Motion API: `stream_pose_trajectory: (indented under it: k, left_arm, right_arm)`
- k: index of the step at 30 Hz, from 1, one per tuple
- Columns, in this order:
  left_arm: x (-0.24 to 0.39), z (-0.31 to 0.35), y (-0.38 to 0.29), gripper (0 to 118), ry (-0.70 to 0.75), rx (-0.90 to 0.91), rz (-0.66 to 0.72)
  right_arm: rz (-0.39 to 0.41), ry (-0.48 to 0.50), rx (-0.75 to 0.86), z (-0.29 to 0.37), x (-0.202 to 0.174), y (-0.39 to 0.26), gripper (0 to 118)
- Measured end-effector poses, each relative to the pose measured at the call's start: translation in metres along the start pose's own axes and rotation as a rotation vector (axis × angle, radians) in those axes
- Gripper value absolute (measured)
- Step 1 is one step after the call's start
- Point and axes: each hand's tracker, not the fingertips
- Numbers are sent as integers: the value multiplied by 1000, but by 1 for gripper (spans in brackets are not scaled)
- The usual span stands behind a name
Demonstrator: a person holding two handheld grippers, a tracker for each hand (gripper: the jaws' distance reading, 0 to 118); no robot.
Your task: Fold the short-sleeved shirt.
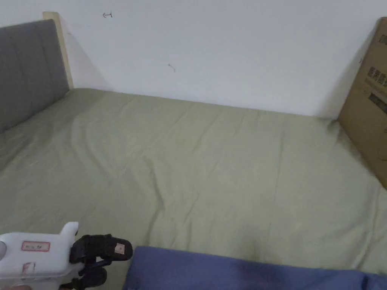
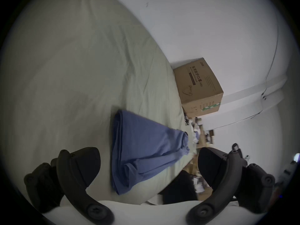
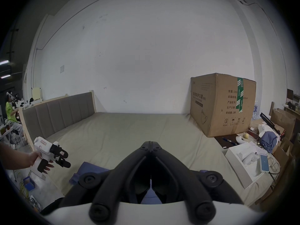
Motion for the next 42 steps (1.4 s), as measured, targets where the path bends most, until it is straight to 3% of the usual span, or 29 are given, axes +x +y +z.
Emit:
stream_pose_trajectory:
  k: [4,7,9,12,13,14,15,16,17,18,19,20,24,27,30,33,37,40,42]
  left_arm:
    - [-38,-40,0,118,-143,-152,170]
    - [-59,-60,15,118,-289,-159,181]
    - [-60,-78,18,118,-309,-171,220]
    - [-41,-94,8,117,-285,-190,135]
    - [-38,-93,5,112,-256,-181,109]
    - [-37,-89,3,81,-222,-170,98]
    - [-40,-83,10,34,-154,-140,80]
    - [-38,-81,11,5,-36,-117,69]
    - [-36,-83,10,5,129,-106,29]
    - [-35,-83,9,5,195,-92,9]
    - [-25,-79,2,5,70,-109,52]
    - [-13,-76,3,5,103,-96,19]
    - [31,-58,2,5,400,-127,-198]
    - [67,-50,-1,5,826,-137,-457]
    - [89,-52,-8,5,1088,-124,-528]
    - [120,-71,-19,5,1060,-112,-558]
    - [166,-119,-34,5,688,-157,-437]
    - [186,-173,-46,6,534,-251,-397]
    - [192,-206,-52,11,499,-326,-480]
  right_arm:
    - [10,11,-38,-10,-7,-1,0]
    - [28,15,-59,-16,-12,-4,0]
    - [28,22,-72,-20,-14,-5,0]
    - [20,35,-90,-25,-17,-7,0]
    - [23,38,-93,-25,-18,-7,0]
    - [27,40,-93,-25,-19,-7,0]
    - [29,44,-94,-25,-20,-8,0]
    - [24,50,-96,-25,-20,-9,0]
    - [19,56,-99,-25,-20,-10,0]
    - [15,60,-104,-25,-20,-11,0]
    - [13,63,-110,-25,-20,-12,0]
    - [12,64,-116,-25,-20,-12,0]
    - [-3,76,-112,-21,-13,-12,0]
    - [-24,82,-95,-17,-7,-13,0]
    - [-37,78,-85,-13,1,-16,0]
    - [-54,74,-81,-6,14,-20,0]
    - [-71,63,-79,3,32,-24,0]
    - [-92,40,-87,9,45,-26,0]
    - [-116,27,-92,12,54,-27,0]
